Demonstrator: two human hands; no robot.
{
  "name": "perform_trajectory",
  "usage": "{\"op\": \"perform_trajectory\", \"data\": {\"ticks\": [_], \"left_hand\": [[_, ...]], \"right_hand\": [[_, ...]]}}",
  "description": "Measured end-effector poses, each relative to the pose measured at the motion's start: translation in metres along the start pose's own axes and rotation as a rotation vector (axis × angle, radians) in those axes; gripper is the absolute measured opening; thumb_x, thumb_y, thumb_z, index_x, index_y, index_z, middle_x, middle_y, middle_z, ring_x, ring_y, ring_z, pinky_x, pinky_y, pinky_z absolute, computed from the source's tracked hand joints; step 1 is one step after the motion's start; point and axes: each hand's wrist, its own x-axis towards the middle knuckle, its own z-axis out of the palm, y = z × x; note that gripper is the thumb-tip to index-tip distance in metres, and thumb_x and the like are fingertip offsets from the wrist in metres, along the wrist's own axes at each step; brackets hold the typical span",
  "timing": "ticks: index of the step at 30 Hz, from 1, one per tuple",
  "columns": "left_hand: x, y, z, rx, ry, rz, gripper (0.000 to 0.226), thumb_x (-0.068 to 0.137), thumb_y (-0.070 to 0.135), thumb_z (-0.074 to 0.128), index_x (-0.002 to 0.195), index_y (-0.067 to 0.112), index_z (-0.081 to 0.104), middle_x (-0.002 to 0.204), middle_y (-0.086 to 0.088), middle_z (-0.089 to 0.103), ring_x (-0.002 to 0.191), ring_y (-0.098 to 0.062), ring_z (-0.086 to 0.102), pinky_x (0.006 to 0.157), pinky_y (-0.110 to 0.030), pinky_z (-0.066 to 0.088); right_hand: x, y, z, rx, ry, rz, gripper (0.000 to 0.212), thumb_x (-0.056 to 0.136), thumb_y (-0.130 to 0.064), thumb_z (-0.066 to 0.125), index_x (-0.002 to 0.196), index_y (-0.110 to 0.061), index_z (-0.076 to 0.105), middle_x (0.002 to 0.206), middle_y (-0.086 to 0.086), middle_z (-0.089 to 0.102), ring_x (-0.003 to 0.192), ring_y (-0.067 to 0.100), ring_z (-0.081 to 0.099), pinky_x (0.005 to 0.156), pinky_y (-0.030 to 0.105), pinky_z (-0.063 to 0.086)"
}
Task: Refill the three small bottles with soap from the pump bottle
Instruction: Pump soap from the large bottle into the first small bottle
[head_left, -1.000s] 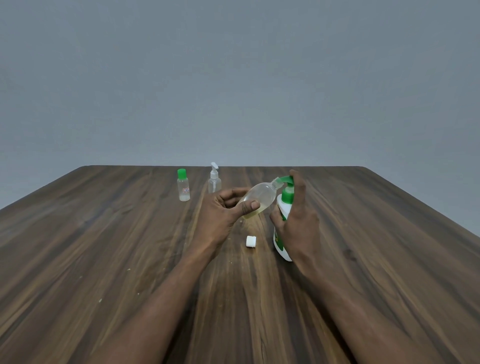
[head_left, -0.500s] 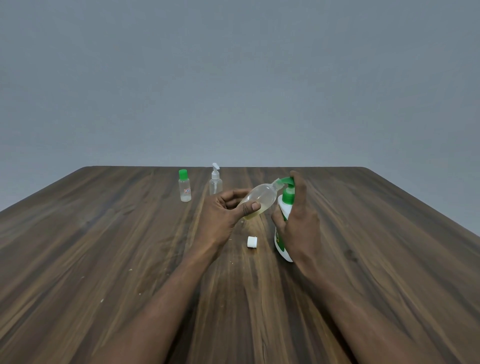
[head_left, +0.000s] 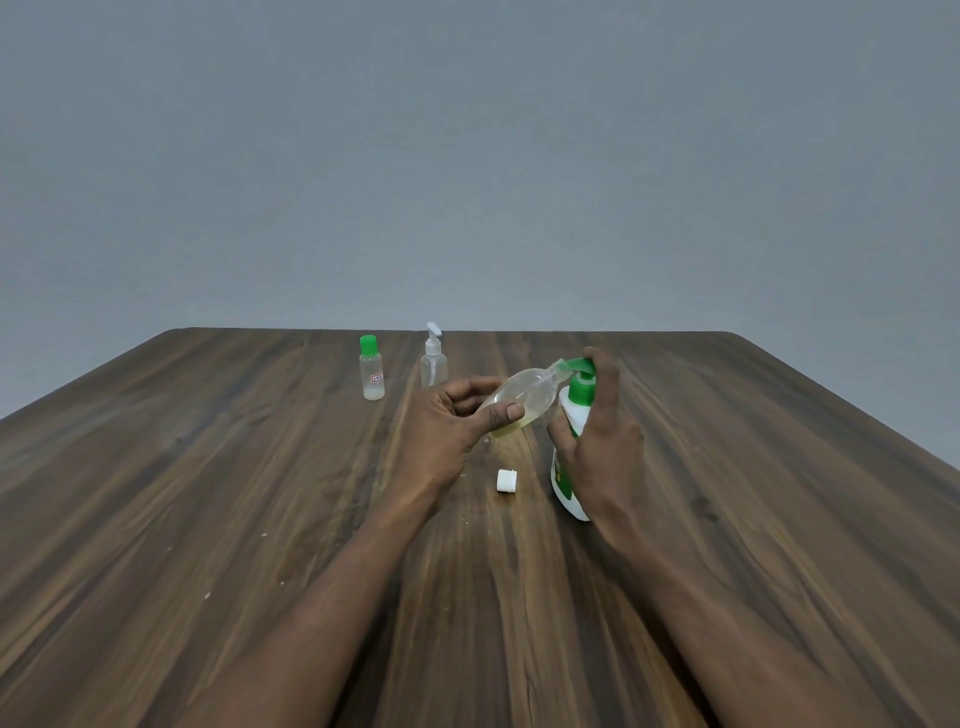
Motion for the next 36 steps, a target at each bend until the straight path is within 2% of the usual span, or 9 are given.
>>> {"op": "perform_trajectory", "data": {"ticks": [4,9,12,16,20,24,29,33,36], "left_hand": [[0.0002,-0.0002,0.0004,-0.008,-0.001,-0.005,0.035,0.065,0.036,0.09,0.098,0.03,0.08,0.102,-0.001,0.08,0.097,-0.019,0.077,0.076,-0.026,0.06],[0.0019,0.0002,0.0041,-0.045,0.006,0.004,0.038,0.063,0.038,0.09,0.099,0.03,0.08,0.101,-0.002,0.08,0.097,-0.019,0.077,0.076,-0.023,0.059],[0.0023,-0.0001,0.0051,-0.045,0.007,0.006,0.037,0.062,0.04,0.09,0.097,0.033,0.08,0.101,-0.001,0.08,0.097,-0.018,0.077,0.076,-0.024,0.06],[0.0026,-0.0006,0.0042,-0.046,0.003,0.008,0.038,0.062,0.04,0.09,0.098,0.033,0.08,0.101,-0.001,0.08,0.097,-0.018,0.077,0.076,-0.024,0.06],[0.0023,-0.0017,0.0033,-0.028,0.002,0.006,0.038,0.062,0.04,0.09,0.097,0.031,0.08,0.101,-0.001,0.08,0.096,-0.019,0.077,0.076,-0.023,0.059],[0.0018,-0.0036,0.0012,-0.017,0.006,0.001,0.038,0.061,0.041,0.09,0.097,0.031,0.08,0.101,-0.001,0.08,0.096,-0.019,0.077,0.076,-0.025,0.06],[0.0029,-0.004,0.0033,-0.048,0.003,0.001,0.042,0.061,0.041,0.091,0.1,0.029,0.08,0.103,-0.003,0.08,0.098,-0.02,0.076,0.078,-0.026,0.059],[0.0044,-0.0038,0.0042,-0.051,0.003,0.004,0.044,0.061,0.042,0.091,0.101,0.029,0.08,0.103,-0.002,0.08,0.099,-0.019,0.076,0.078,-0.026,0.06],[0.0044,-0.0038,0.0041,-0.059,-0.01,0.008,0.047,0.06,0.046,0.093,0.102,0.029,0.079,0.104,-0.002,0.08,0.1,-0.019,0.076,0.079,-0.026,0.059]], "right_hand": [[0.0003,-0.0003,-0.0004,-0.005,-0.008,-0.001,0.058,0.094,-0.031,0.064,0.14,-0.033,0.028,0.107,-0.005,0.063,0.081,0.017,0.062,0.068,0.024,0.038],[-0.0001,-0.0015,-0.0011,-0.026,-0.016,0.001,0.074,0.094,-0.035,0.065,0.152,-0.033,0.021,0.123,0.002,0.064,0.095,0.022,0.065,0.074,0.026,0.042],[-0.0008,-0.0021,-0.0025,-0.034,-0.025,0.012,0.079,0.092,-0.033,0.067,0.153,-0.035,0.017,0.118,0.004,0.065,0.092,0.024,0.065,0.072,0.029,0.045],[-0.0001,-0.0036,-0.002,-0.029,-0.006,0.015,0.072,0.093,-0.04,0.063,0.148,-0.039,0.018,0.116,0.002,0.067,0.09,0.022,0.066,0.07,0.024,0.038],[0.0007,-0.0023,-0.0015,-0.011,-0.004,0.017,0.063,0.094,-0.036,0.064,0.142,-0.038,0.023,0.108,-0.005,0.066,0.083,0.015,0.063,0.066,0.022,0.037],[0.001,0.0009,-0.0011,-0.032,0.001,-0.008,0.061,0.093,-0.033,0.066,0.141,-0.031,0.028,0.097,-0.012,0.057,0.071,0.01,0.057,0.06,0.007,0.032],[-0.0001,0.0005,-0.0007,-0.033,-0.022,0.022,0.072,0.093,-0.04,0.064,0.149,-0.038,0.018,0.1,-0.01,0.06,0.066,0.001,0.051,0.058,0.011,0.034],[-0.001,0.0015,-0.001,-0.035,-0.039,0.023,0.079,0.093,-0.036,0.066,0.15,-0.042,0.012,0.113,-0.001,0.066,0.076,0.014,0.061,0.067,0.024,0.04],[-0.0016,0.0019,-0.0013,-0.031,-0.036,0.006,0.078,0.093,-0.038,0.065,0.151,-0.042,0.012,0.117,-0.001,0.065,0.081,0.007,0.057,0.069,0.023,0.04]]}}
